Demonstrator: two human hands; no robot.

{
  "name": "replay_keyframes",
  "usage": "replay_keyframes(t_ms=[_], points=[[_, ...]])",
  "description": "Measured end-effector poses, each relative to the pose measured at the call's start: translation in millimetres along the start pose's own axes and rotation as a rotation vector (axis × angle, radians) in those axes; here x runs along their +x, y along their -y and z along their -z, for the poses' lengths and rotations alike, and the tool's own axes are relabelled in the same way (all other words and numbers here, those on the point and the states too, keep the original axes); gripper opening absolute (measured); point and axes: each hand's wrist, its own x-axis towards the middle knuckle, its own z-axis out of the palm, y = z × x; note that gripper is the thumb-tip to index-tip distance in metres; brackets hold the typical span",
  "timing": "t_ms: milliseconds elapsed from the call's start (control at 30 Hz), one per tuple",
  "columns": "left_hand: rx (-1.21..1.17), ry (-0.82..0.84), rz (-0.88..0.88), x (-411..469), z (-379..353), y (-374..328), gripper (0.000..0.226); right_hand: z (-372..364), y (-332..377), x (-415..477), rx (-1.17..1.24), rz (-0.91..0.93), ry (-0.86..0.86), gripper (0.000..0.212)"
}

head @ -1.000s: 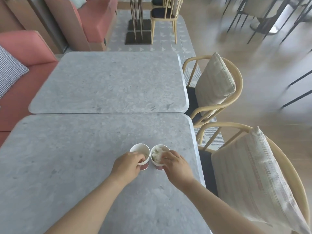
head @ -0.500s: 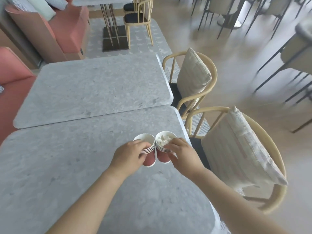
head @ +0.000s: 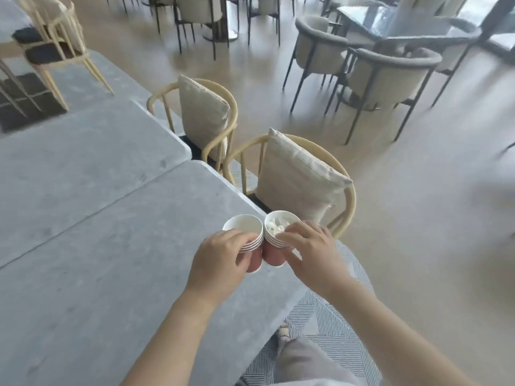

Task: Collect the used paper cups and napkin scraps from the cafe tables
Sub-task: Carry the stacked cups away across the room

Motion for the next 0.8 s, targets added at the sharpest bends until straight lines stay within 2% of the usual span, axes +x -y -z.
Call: replay_keyframes(t_ms=[167,500,600,800], points=[[-0.042,0.141,-0.238,-2,-35,-57,0.032,46,-12,-79,-0.031,-0.229,-0.073,0.023],[-0.094,0.401,-0.608,-11,-103,-183,0.036,120,-46,-217,-0.058,-0.616,-0.288,0.030],[-0.100,0.460,-0.699,-18,-135,-235,0.030,148,-62,-261,-0.087,-0.708,-0.362,0.029],[-0.173,0.548,-0.854,-60,-215,-379,0.033,228,-98,-388,-0.184,-0.915,-0.498,0.032]])
